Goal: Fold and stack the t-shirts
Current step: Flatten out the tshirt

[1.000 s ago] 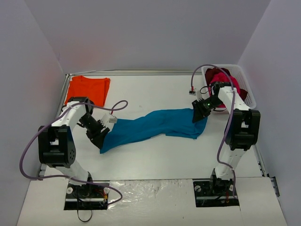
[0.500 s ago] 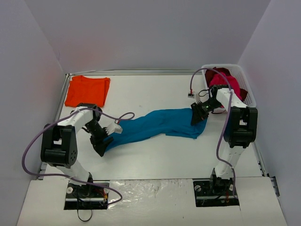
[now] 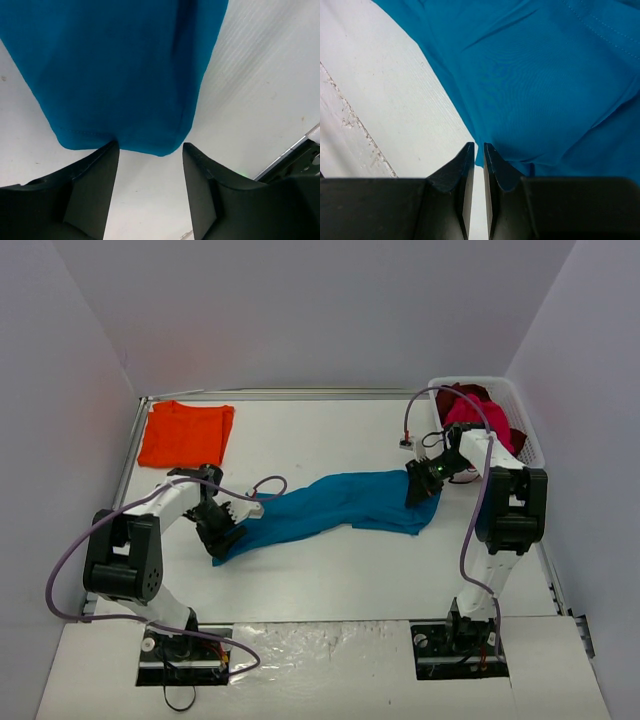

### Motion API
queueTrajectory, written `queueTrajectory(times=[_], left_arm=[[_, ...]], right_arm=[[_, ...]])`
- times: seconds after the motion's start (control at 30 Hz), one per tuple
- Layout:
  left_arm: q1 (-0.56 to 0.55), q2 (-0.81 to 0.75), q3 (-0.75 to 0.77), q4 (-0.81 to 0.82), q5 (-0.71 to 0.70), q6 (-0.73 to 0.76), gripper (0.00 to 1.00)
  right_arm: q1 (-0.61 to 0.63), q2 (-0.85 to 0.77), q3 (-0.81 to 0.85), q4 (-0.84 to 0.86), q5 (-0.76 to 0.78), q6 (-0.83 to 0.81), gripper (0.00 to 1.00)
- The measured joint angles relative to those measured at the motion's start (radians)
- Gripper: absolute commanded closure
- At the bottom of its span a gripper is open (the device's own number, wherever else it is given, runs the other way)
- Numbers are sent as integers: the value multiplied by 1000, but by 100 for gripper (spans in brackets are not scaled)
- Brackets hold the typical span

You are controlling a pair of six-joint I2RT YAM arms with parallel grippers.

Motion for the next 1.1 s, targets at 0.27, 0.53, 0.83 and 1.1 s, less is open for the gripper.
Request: queueTrajectory(times=[0.27, 0.53, 0.83, 1.1], left_arm=[[-5, -2, -27, 15, 0, 7, 62], [-17, -83, -80, 2, 2, 21, 58], [-31, -53, -105, 20, -22, 22, 48], [-50, -59, -111, 35, -51, 2, 43]], right_arm=[[0, 0, -5, 20, 4, 14, 91], [0, 0, -24, 38, 21, 24, 93], [0, 0, -37, 45, 26, 24, 93], [0, 0, -41, 48, 31, 23, 93]])
